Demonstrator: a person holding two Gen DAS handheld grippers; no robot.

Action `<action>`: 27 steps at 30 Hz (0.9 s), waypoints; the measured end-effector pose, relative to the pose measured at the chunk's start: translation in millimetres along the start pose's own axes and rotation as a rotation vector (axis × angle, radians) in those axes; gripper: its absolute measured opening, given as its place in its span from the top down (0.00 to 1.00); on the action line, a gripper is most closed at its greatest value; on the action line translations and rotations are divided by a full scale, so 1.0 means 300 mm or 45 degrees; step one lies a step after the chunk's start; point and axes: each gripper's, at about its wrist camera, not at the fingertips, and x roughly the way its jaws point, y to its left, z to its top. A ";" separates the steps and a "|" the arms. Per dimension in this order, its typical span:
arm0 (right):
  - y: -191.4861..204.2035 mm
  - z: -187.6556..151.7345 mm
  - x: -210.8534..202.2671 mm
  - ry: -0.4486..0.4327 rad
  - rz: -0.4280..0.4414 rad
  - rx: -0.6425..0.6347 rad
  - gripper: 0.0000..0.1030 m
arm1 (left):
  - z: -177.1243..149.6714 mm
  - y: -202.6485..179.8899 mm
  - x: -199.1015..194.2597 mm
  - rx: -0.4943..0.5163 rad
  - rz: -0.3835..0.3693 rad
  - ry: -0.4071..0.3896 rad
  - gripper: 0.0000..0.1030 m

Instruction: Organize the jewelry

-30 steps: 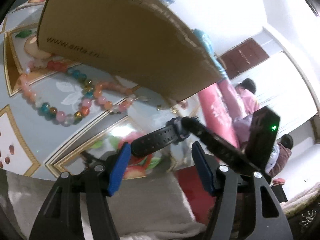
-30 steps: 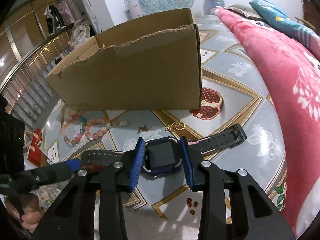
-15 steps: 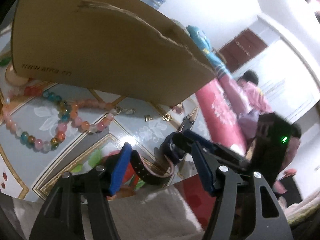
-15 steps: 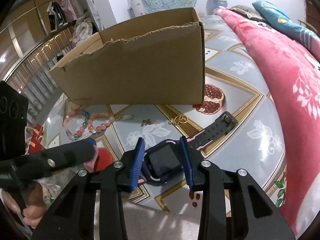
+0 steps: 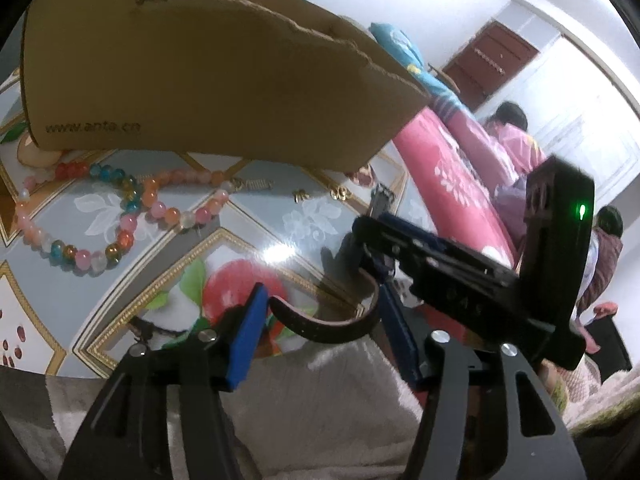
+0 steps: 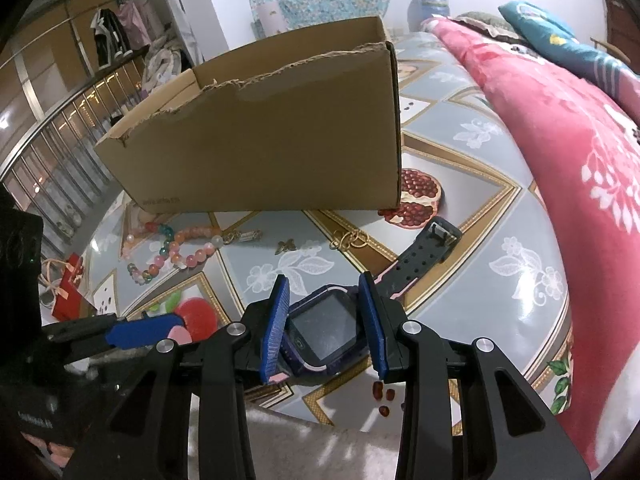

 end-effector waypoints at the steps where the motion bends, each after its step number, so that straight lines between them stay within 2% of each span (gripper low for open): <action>1: 0.000 -0.001 -0.001 -0.002 0.000 0.000 0.67 | -0.008 -0.004 -0.002 0.011 0.005 0.006 0.44; 8: -0.001 -0.001 -0.001 -0.004 0.003 0.007 0.67 | -0.031 -0.046 0.009 0.119 0.078 0.023 0.43; 13: -0.002 0.000 0.000 -0.004 0.002 0.008 0.67 | -0.049 -0.070 0.026 0.217 0.185 0.048 0.43; 16: -0.002 0.000 0.000 -0.005 0.004 0.008 0.67 | -0.047 -0.067 0.030 0.210 0.188 0.047 0.46; 19: -0.002 0.000 0.001 -0.001 0.007 0.014 0.67 | -0.043 -0.059 0.027 0.201 0.172 0.050 0.51; 24: -0.006 0.002 0.003 0.000 0.011 0.025 0.67 | -0.050 -0.065 0.023 0.214 0.131 0.057 0.70; 27: -0.009 0.004 0.002 0.002 0.013 0.031 0.67 | -0.052 -0.076 0.025 0.228 0.116 0.052 0.79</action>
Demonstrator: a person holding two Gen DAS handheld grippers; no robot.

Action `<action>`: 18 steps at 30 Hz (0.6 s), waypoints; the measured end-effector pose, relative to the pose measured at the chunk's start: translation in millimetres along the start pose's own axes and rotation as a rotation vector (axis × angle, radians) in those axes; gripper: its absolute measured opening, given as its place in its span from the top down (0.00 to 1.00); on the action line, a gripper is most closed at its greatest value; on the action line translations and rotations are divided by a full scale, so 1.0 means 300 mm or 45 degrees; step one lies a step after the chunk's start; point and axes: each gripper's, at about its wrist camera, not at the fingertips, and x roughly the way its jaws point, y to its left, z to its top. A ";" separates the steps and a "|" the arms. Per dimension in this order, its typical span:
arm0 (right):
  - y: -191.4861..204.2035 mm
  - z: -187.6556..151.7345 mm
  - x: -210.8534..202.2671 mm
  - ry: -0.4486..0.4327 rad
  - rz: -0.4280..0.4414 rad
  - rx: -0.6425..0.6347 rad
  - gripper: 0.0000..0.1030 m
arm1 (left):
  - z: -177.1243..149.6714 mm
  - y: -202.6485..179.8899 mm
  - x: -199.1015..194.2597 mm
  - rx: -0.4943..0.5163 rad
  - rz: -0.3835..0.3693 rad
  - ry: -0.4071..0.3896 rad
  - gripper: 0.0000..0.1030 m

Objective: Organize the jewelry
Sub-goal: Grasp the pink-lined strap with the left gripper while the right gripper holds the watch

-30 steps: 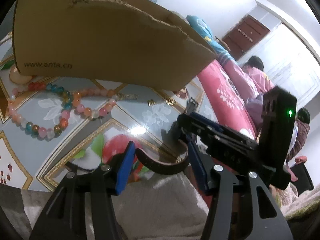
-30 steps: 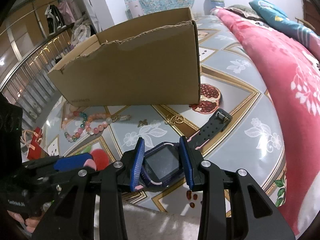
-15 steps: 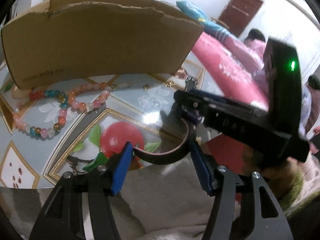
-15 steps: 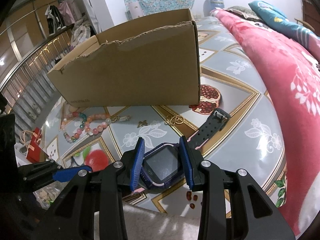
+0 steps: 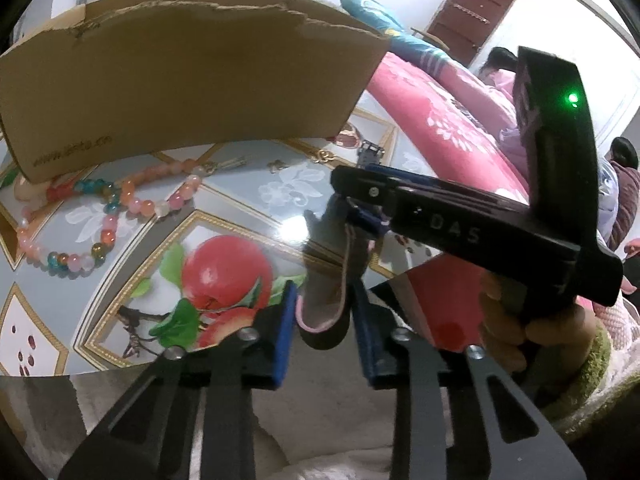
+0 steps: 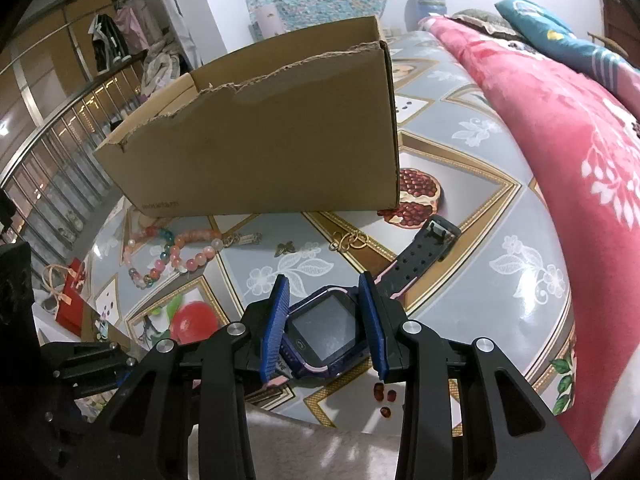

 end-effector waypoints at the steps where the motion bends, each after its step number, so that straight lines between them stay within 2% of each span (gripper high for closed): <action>1: -0.004 0.002 0.000 0.003 0.006 0.005 0.67 | 0.002 0.000 -0.001 0.001 0.001 -0.003 0.80; 5: -0.032 0.010 -0.014 0.014 0.053 0.034 0.67 | 0.016 0.020 0.012 -0.022 0.030 0.011 0.82; 6: -0.047 0.015 -0.023 0.007 0.056 0.047 0.63 | 0.017 0.026 0.013 -0.029 0.031 0.015 0.82; 13: -0.184 0.076 -0.066 -0.058 -0.046 0.111 0.58 | 0.034 0.049 0.010 -0.033 0.038 0.017 0.82; 18: -0.245 0.113 -0.019 -0.002 -0.040 0.126 0.58 | 0.034 0.050 0.019 -0.041 0.040 0.027 0.82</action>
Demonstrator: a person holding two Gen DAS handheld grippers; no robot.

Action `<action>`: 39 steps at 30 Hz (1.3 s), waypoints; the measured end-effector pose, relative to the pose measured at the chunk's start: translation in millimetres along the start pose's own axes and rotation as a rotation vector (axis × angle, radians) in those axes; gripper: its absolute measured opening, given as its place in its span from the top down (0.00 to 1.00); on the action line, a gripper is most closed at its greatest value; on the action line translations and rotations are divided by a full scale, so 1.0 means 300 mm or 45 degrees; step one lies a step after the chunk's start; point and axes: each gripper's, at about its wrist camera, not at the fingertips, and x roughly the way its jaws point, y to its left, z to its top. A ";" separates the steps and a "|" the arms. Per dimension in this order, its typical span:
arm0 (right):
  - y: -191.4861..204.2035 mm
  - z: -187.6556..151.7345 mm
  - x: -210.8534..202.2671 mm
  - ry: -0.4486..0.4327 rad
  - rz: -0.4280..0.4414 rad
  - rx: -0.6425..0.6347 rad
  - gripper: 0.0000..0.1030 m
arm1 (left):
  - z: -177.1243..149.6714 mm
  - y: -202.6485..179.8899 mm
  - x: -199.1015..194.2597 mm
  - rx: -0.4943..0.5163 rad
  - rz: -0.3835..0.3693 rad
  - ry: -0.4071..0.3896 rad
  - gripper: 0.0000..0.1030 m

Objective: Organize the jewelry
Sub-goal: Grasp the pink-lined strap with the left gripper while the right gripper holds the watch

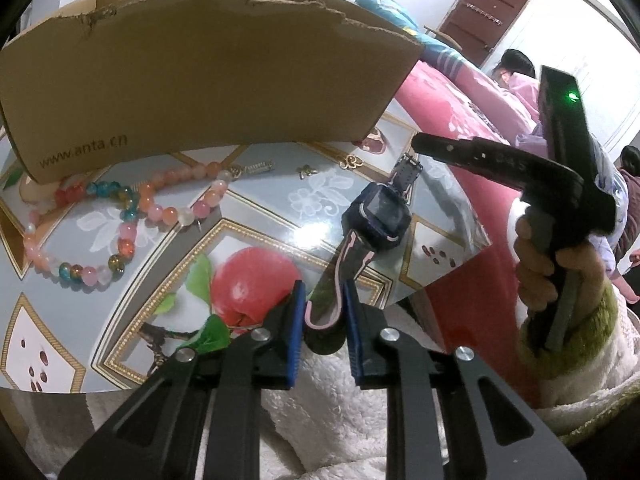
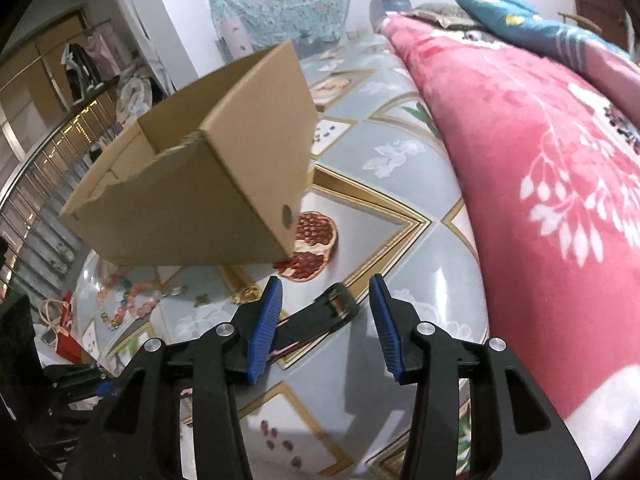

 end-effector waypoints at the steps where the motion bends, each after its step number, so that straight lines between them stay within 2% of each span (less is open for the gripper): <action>1: -0.008 0.001 0.008 0.013 0.011 0.002 0.60 | 0.000 0.000 0.000 -0.001 -0.001 0.000 0.82; 3: -0.011 -0.005 0.033 0.048 0.015 -0.003 0.69 | 0.003 0.002 0.002 -0.003 -0.003 0.001 0.82; 8: 0.011 -0.024 0.035 0.054 -0.016 -0.065 0.72 | 0.005 0.003 0.007 -0.010 -0.002 0.008 0.82; 11: -0.004 -0.024 0.026 0.067 0.001 -0.038 0.84 | 0.006 0.006 0.008 -0.014 0.005 0.007 0.82; 13: -0.026 -0.027 0.016 0.076 0.053 0.006 0.88 | 0.007 0.010 0.008 -0.017 0.008 0.005 0.82; 16: -0.060 -0.023 -0.014 0.068 0.218 0.097 0.96 | 0.006 0.015 0.009 -0.024 0.007 0.004 0.82; 17: -0.070 -0.026 -0.018 0.077 0.298 0.139 0.96 | 0.006 0.015 0.009 -0.024 0.006 0.002 0.82; 18: -0.074 -0.030 -0.016 0.086 0.327 0.162 0.96 | 0.006 0.013 0.009 -0.022 0.008 0.001 0.82; 24: -0.021 -0.046 -0.006 0.079 0.195 0.076 0.96 | 0.003 0.006 0.010 -0.011 0.020 -0.007 0.82; 30: -0.017 -0.052 -0.028 0.054 0.189 0.039 0.97 | -0.002 0.008 0.012 -0.019 0.018 -0.015 0.82; 39: 0.014 -0.045 -0.016 0.020 0.058 -0.055 0.99 | -0.006 0.012 0.008 -0.025 0.020 -0.026 0.82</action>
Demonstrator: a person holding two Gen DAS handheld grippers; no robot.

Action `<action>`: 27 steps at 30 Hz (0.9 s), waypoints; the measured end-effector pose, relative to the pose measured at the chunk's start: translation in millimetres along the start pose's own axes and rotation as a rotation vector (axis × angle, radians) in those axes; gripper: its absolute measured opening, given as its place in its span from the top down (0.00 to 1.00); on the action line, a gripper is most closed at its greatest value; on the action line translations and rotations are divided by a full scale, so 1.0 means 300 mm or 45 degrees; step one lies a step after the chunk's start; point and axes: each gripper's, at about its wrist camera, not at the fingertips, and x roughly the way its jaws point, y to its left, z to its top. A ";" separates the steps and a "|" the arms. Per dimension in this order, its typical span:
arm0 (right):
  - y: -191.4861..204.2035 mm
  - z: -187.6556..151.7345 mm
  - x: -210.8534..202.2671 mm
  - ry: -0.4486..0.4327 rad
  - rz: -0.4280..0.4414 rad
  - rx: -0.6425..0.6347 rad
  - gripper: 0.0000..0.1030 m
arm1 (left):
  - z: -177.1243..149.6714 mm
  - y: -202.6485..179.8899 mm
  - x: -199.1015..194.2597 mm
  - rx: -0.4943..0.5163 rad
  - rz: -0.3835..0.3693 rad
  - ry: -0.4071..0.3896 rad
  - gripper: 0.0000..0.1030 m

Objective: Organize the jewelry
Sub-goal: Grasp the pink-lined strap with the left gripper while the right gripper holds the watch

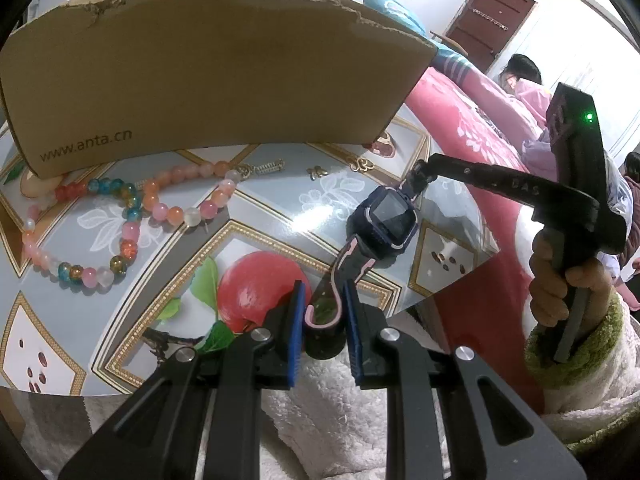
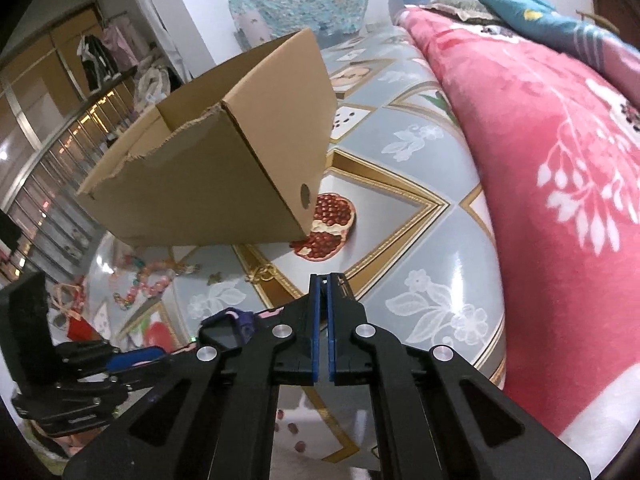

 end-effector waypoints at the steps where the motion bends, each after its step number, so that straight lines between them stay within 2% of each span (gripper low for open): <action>1: 0.000 0.000 0.002 -0.003 -0.009 -0.006 0.99 | 0.001 0.001 0.000 -0.001 -0.001 0.001 0.82; 12: -0.006 0.030 -0.122 -0.125 0.026 0.011 1.00 | -0.001 -0.006 -0.058 0.020 -0.042 -0.063 0.82; 15: -0.016 0.032 -0.110 -0.079 0.050 0.025 1.00 | -0.002 -0.004 -0.047 0.019 -0.029 -0.048 0.82; 17: -0.018 0.026 -0.089 -0.051 0.024 0.024 0.94 | -0.003 0.001 -0.032 0.006 -0.019 -0.029 0.82; 19: -0.008 0.016 -0.065 -0.019 0.022 0.002 0.75 | -0.003 0.007 -0.026 -0.005 -0.018 -0.023 0.82; 20: -0.001 0.012 -0.047 -0.012 0.009 -0.012 0.71 | -0.003 0.008 -0.026 -0.007 -0.019 -0.024 0.82; 25: 0.002 0.003 0.049 0.059 -0.032 -0.048 0.69 | -0.002 0.005 -0.021 -0.006 -0.011 -0.020 0.82; 27: 0.007 -0.001 0.063 0.053 -0.031 -0.070 0.70 | -0.002 0.006 -0.015 -0.011 -0.007 -0.015 0.82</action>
